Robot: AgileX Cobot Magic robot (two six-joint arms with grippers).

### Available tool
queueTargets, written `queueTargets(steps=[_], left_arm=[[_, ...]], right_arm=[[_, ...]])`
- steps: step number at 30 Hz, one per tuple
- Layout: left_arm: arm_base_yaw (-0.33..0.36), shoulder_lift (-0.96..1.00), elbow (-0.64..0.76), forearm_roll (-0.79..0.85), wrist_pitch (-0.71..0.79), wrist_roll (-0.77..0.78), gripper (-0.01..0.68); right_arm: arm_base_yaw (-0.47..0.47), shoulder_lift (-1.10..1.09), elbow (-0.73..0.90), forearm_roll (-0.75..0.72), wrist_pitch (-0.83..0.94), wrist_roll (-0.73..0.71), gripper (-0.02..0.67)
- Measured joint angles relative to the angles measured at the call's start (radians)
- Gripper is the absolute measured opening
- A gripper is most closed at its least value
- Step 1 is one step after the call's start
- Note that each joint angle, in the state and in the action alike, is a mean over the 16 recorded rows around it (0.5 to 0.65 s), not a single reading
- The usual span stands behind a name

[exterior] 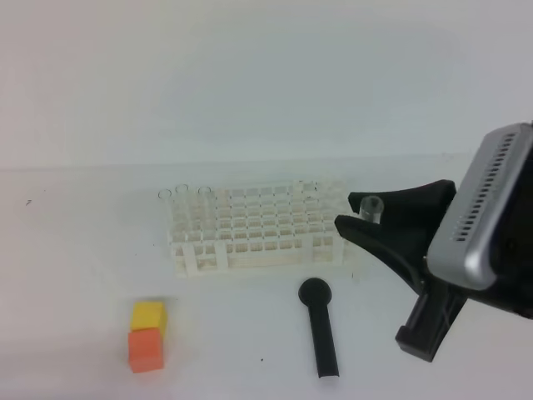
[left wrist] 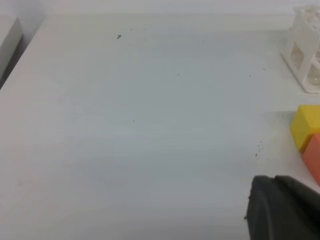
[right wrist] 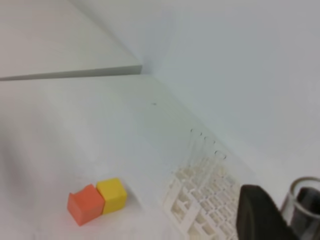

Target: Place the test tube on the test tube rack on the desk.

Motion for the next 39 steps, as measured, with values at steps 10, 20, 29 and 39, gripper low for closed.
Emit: queueTargets(steps=[10, 20, 29, 39], left_arm=[[0.000, 0.000, 0.000, 0.000, 0.001, 0.000, -0.001], [0.000, 0.000, 0.000, 0.000, 0.001, 0.001, -0.001], [0.000, 0.000, 0.000, 0.000, 0.001, 0.002, -0.001], [0.000, 0.000, 0.000, 0.000, 0.001, 0.002, -0.001]], right_arm=[[0.000, 0.057, 0.000, -0.021, 0.006, 0.043, 0.122], [0.000, 0.066, -0.003, -0.171, -0.063, 0.210, 0.122], [0.000, 0.070, -0.005, -0.574, -0.313, 0.621, 0.122], [0.001, 0.157, -0.003, -1.115, -0.588, 1.189, 0.122]])
